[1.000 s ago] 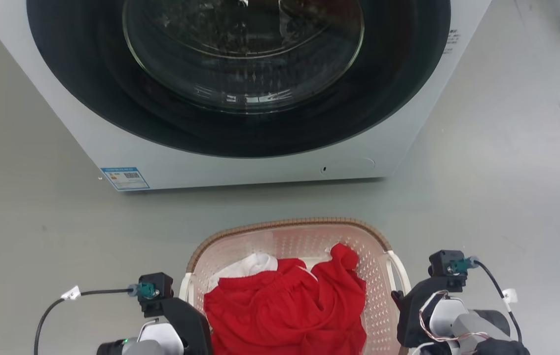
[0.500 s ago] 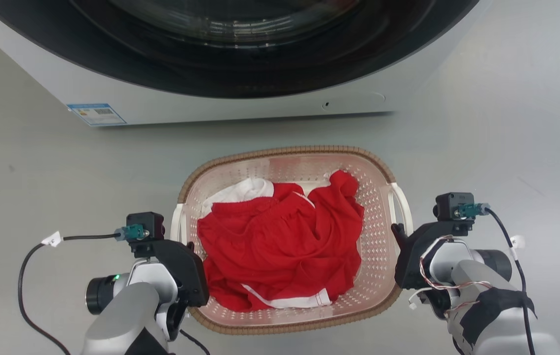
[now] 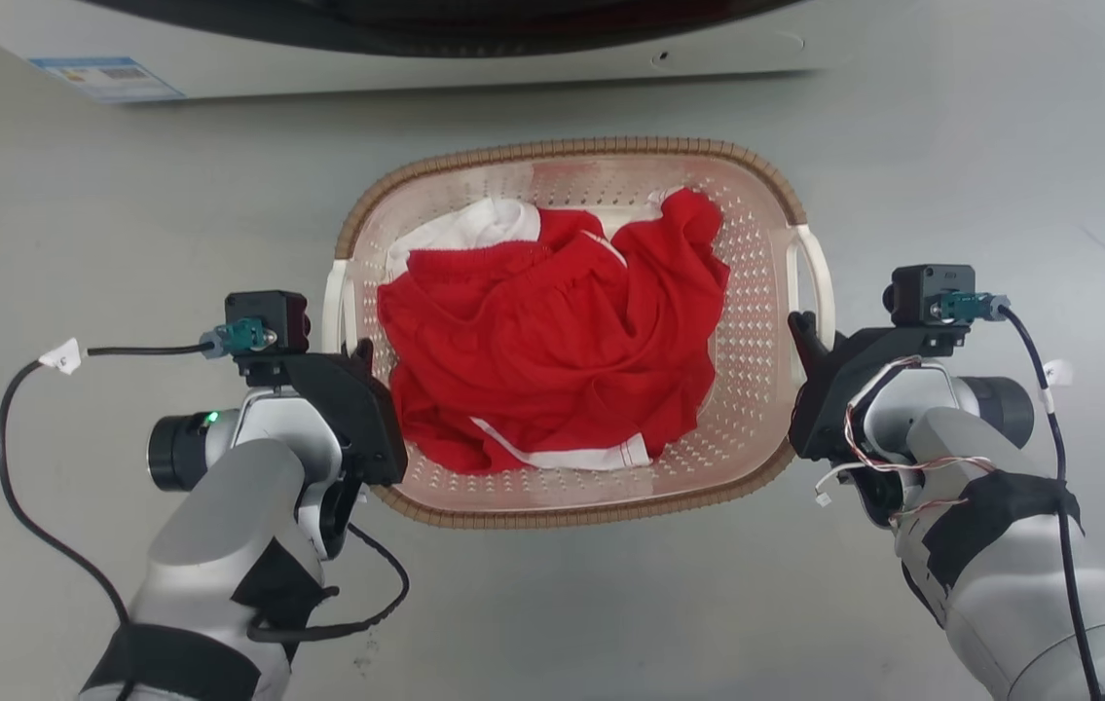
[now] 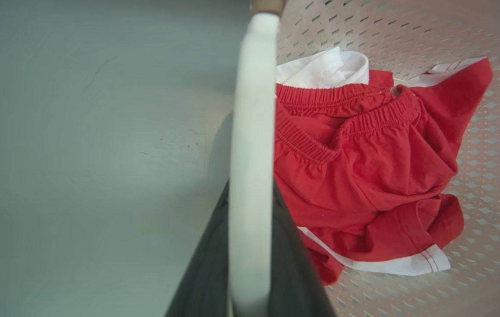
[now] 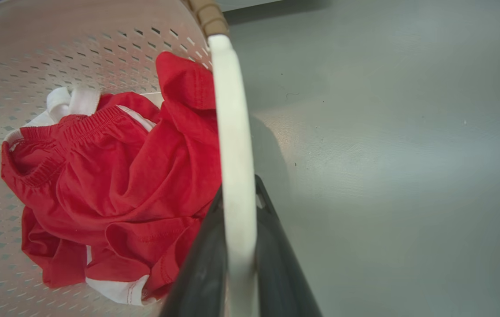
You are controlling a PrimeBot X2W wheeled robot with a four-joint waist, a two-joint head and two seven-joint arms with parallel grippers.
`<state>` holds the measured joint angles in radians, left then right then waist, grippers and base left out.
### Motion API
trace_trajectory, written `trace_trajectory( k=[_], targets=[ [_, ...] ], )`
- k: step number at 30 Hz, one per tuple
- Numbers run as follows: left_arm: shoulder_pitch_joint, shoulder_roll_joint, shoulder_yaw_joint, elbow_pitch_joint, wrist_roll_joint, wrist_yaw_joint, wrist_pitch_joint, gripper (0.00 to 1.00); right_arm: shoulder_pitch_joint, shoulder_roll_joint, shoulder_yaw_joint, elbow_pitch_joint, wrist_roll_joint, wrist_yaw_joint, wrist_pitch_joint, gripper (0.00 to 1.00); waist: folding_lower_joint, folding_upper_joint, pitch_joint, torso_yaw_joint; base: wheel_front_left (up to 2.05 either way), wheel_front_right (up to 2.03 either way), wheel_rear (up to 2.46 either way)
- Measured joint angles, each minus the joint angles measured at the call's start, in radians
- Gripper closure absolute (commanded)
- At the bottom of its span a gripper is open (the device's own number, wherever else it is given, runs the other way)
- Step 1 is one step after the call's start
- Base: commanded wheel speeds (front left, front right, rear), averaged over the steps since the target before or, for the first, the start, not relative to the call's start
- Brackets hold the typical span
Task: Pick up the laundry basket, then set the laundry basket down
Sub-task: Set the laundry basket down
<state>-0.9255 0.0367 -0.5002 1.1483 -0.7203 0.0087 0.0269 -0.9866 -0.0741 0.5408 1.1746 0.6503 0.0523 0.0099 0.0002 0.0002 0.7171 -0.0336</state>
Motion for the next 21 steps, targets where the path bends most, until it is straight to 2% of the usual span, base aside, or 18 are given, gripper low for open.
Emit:
trace_trajectory(
  k=[11,21],
  targets=[
    [-0.063,0.0,-0.004,0.012,0.017,-0.001,-0.046,1.0,-0.058,-0.006,-0.002,0.003,-0.009,-0.001,-0.047,1.0,0.0,0.0,0.141,0.003,0.0,0.0,0.0],
    [-0.099,-0.002,-0.005,0.035,0.027,-0.009,-0.091,1.0,-0.099,-0.013,-0.008,0.006,-0.009,0.0,-0.101,1.0,-0.0005,-0.0005,0.198,0.014,0.0,0.0,0.0]
  ],
)
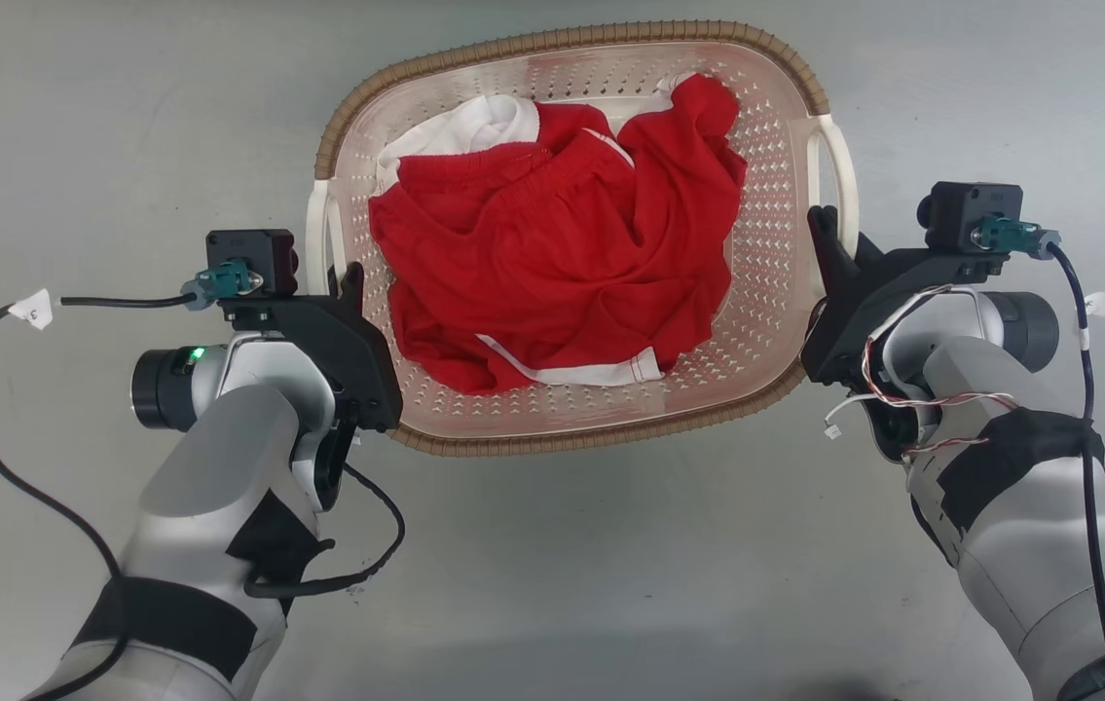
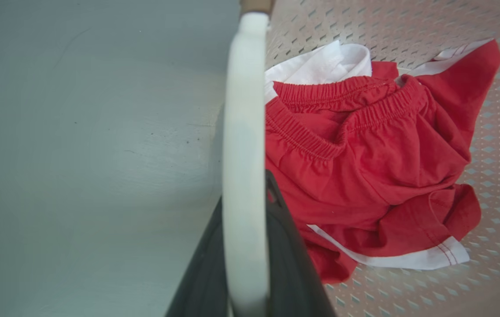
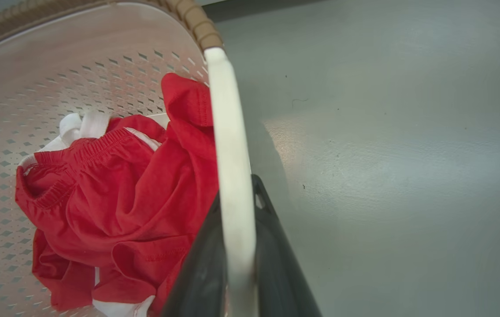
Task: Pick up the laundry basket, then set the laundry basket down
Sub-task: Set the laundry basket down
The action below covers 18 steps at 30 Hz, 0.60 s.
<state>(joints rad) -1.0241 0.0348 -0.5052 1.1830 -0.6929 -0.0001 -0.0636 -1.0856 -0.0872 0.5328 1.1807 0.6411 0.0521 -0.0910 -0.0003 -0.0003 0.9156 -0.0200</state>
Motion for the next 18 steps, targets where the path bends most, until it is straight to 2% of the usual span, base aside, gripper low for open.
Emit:
trace_trajectory(
  k=[11,12,13,14,18],
  targets=[
    [-0.014,-0.011,-0.001,0.026,0.0,-0.01,-0.021,1.0,-0.012,0.001,-0.002,0.021,0.001,0.001,-0.015,1.0,0.0003,0.0002,-0.002,0.006,0.0,0.0,0.0],
    [-0.014,-0.012,-0.002,0.028,0.0,-0.01,-0.026,0.95,-0.013,0.002,-0.001,0.024,0.0,0.001,-0.015,0.0,0.0003,0.0002,-0.003,0.007,0.0,0.0,0.0],
    [-0.014,-0.013,-0.002,0.03,0.0,-0.014,-0.027,0.31,-0.013,0.002,-0.002,0.027,0.001,0.002,-0.015,0.0,0.0004,0.0003,-0.005,0.007,0.0,0.0,0.0],
    [-0.014,-0.012,-0.002,0.033,0.0,-0.019,-0.029,0.0,-0.013,-0.001,-0.004,0.031,0.001,0.002,-0.015,0.0,0.0005,0.0004,-0.008,0.008,0.0,0.0,0.0],
    [-0.013,0.008,0.001,0.048,-0.001,-0.027,-0.037,0.0,-0.001,-0.01,0.004,0.054,0.001,0.01,-0.007,0.0,0.0006,0.0005,-0.026,0.011,0.0,0.0,0.0]
  ],
)
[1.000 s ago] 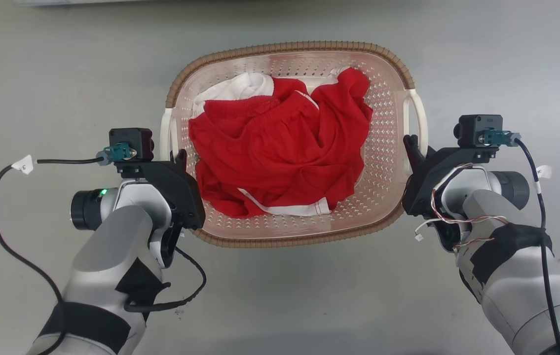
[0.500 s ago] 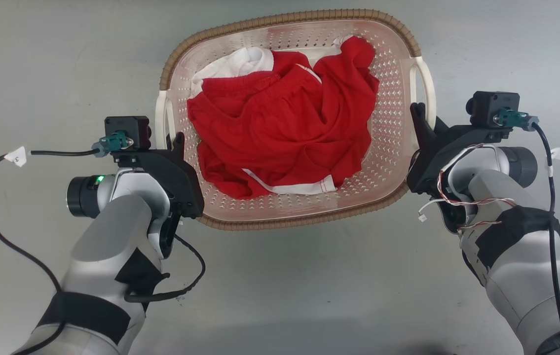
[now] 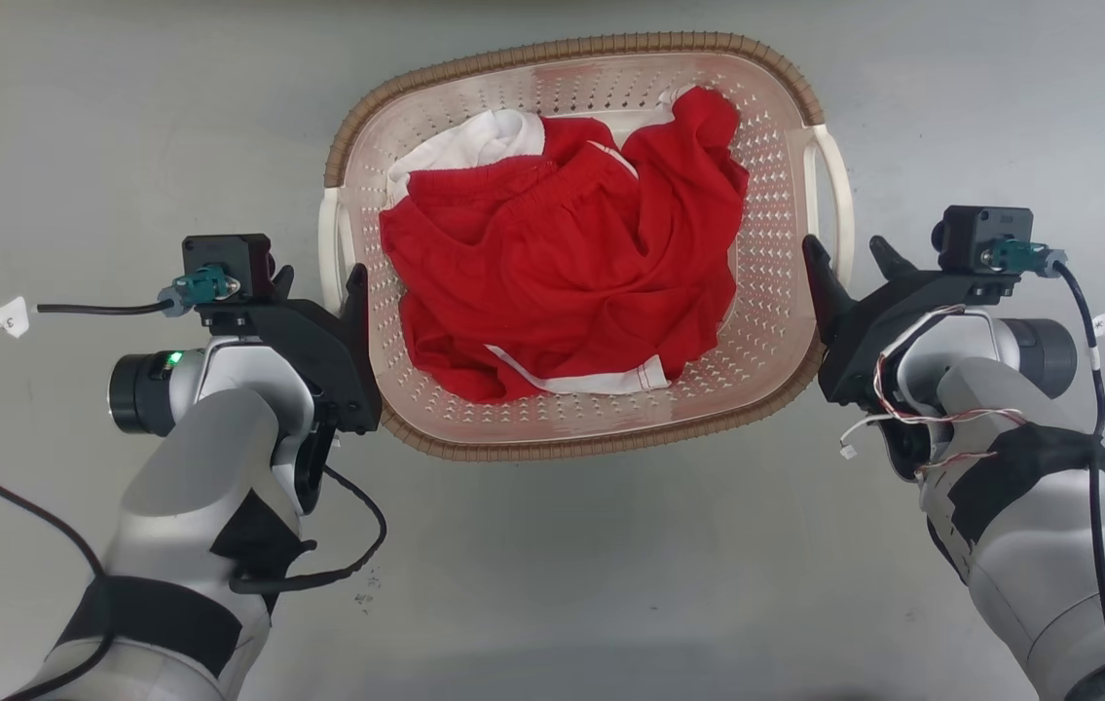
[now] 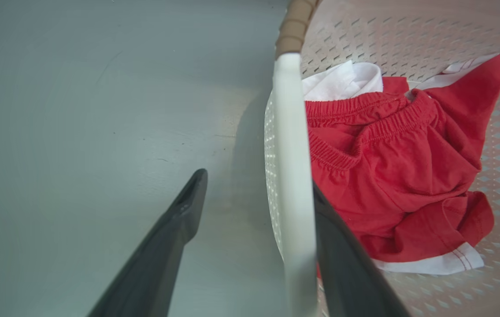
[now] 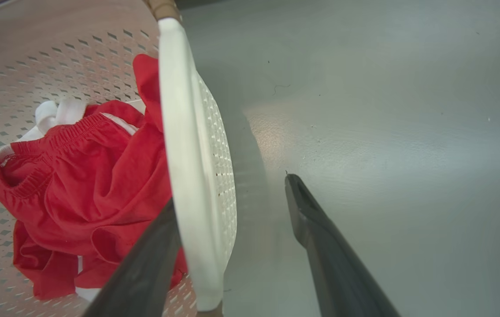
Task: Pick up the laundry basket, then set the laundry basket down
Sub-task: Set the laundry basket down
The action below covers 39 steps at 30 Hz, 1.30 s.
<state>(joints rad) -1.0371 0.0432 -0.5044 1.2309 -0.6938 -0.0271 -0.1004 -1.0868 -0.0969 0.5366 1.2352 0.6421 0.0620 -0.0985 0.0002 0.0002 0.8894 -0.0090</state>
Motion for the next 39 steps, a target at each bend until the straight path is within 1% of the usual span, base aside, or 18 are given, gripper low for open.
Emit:
trace_trajectory(
  k=[9,19,21,23,26,30,32,39],
  targets=[
    [0.006,-0.008,0.003,0.016,-0.009,-0.008,-0.013,0.0,0.022,0.01,0.014,0.012,0.0,0.015,0.006,0.0,-0.0001,0.0,-0.059,0.004,0.0,0.0,0.0],
    [0.068,-0.011,0.003,0.032,-0.034,-0.019,-0.026,0.0,0.079,0.016,0.017,0.03,0.004,0.026,0.003,0.0,-0.0002,0.0,-0.171,0.007,0.0,0.0,0.0],
    [0.085,-0.012,-0.001,0.034,-0.034,-0.026,-0.041,0.0,0.099,0.017,0.008,0.031,0.019,0.028,-0.014,0.0,-0.0003,-0.0001,-0.212,0.008,0.0,0.0,0.0],
    [0.097,-0.012,-0.005,0.034,-0.034,-0.026,-0.055,0.0,0.115,0.017,0.001,0.032,0.025,0.035,-0.024,0.0,-0.0003,-0.0001,-0.24,0.008,0.0,0.0,0.0],
    [0.12,-0.012,-0.014,0.036,-0.034,-0.027,-0.077,0.0,0.138,0.018,-0.008,0.033,0.04,0.035,-0.051,0.0,-0.0003,-0.0001,-0.282,0.009,0.0,0.0,0.0],
    [0.153,-0.012,-0.023,0.039,-0.025,-0.028,-0.104,0.0,0.172,0.019,-0.011,0.033,0.044,0.04,-0.089,0.0,-0.0004,-0.0001,-0.34,0.009,0.0,0.0,0.0],
    [0.167,-0.012,-0.027,0.039,-0.024,-0.035,-0.114,0.0,0.192,0.019,-0.014,0.034,0.045,0.043,-0.1,0.0,-0.0004,-0.0001,-0.369,0.009,0.0,0.0,0.0],
    [0.229,-0.012,-0.034,0.039,0.002,-0.034,-0.14,0.0,0.261,0.018,-0.023,0.033,0.048,0.044,-0.134,0.0,-0.0004,-0.0002,-0.473,0.006,0.0,0.0,0.0]
  ],
)
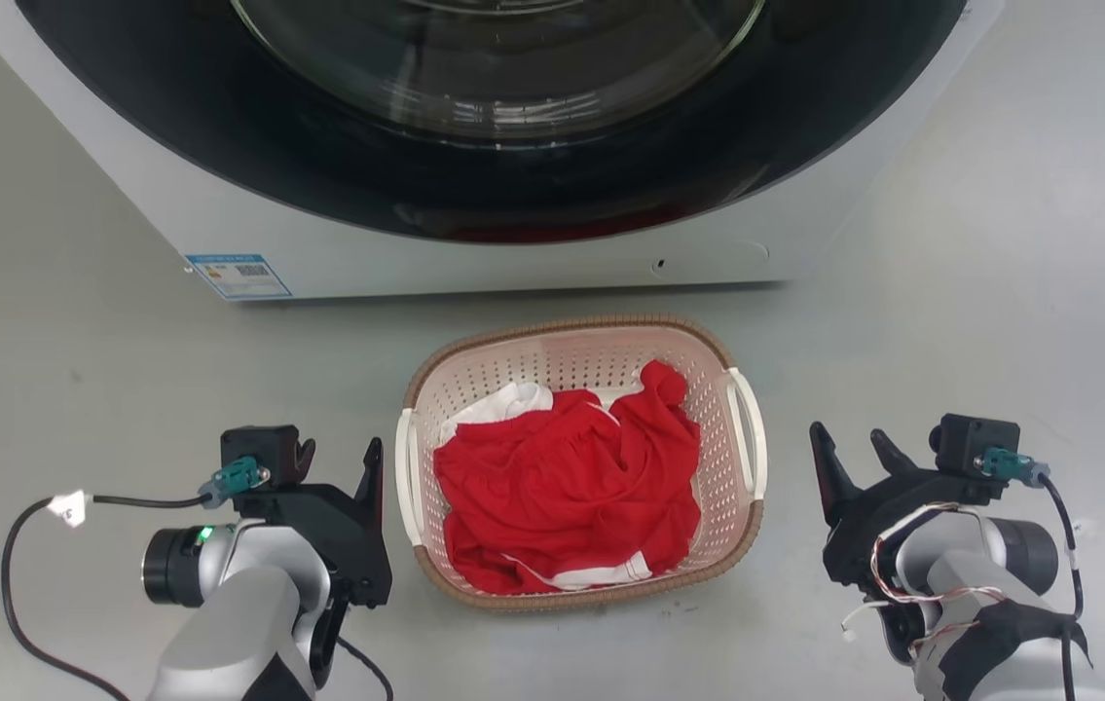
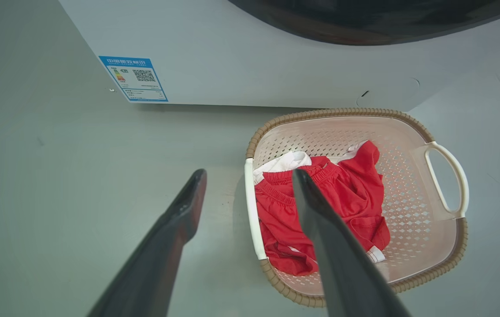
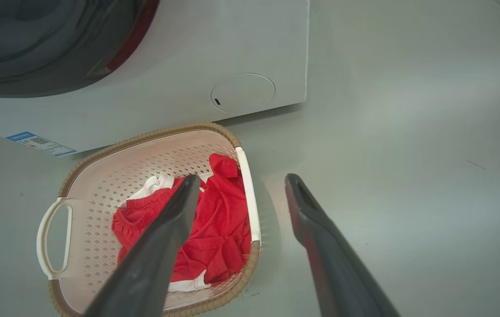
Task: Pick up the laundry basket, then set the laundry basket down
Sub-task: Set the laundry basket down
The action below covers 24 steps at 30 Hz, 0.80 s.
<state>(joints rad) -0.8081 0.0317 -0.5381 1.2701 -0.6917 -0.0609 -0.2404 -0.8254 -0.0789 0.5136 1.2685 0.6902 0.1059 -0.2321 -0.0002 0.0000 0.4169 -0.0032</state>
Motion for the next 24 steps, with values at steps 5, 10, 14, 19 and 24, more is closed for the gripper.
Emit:
trace_trajectory(
  k=[5,10,14,19,24],
  targets=[
    [0.042,0.0,0.001,-0.013,0.001,0.013,-0.008,0.0,0.059,0.0,-0.001,-0.02,0.003,0.001,-0.016,0.0,0.0,-0.0001,-0.072,-0.001,0.0,0.0,0.0],
    [0.088,0.009,0.01,-0.049,0.005,0.029,-0.009,0.0,0.107,0.0,-0.001,-0.055,-0.003,0.005,-0.017,0.0,-0.0001,-0.0001,-0.136,0.0,0.0,0.0,0.0],
    [0.13,0.024,0.026,-0.105,0.012,0.052,-0.009,0.0,0.144,-0.002,-0.009,-0.103,-0.008,0.005,-0.017,0.0,-0.0001,0.0,-0.182,0.001,0.0,0.0,0.0],
    [0.184,0.038,0.048,-0.185,0.025,0.084,-0.009,0.0,0.197,-0.021,-0.025,-0.167,-0.02,-0.009,-0.017,0.0,0.0,-0.0001,-0.233,0.004,0.0,0.0,0.0],
    [0.256,0.061,0.059,-0.272,0.053,0.109,-0.009,0.0,0.265,-0.039,-0.044,-0.235,-0.042,-0.035,-0.017,0.0,0.0001,-0.0001,-0.281,0.007,0.0,0.0,0.0]
  ],
)
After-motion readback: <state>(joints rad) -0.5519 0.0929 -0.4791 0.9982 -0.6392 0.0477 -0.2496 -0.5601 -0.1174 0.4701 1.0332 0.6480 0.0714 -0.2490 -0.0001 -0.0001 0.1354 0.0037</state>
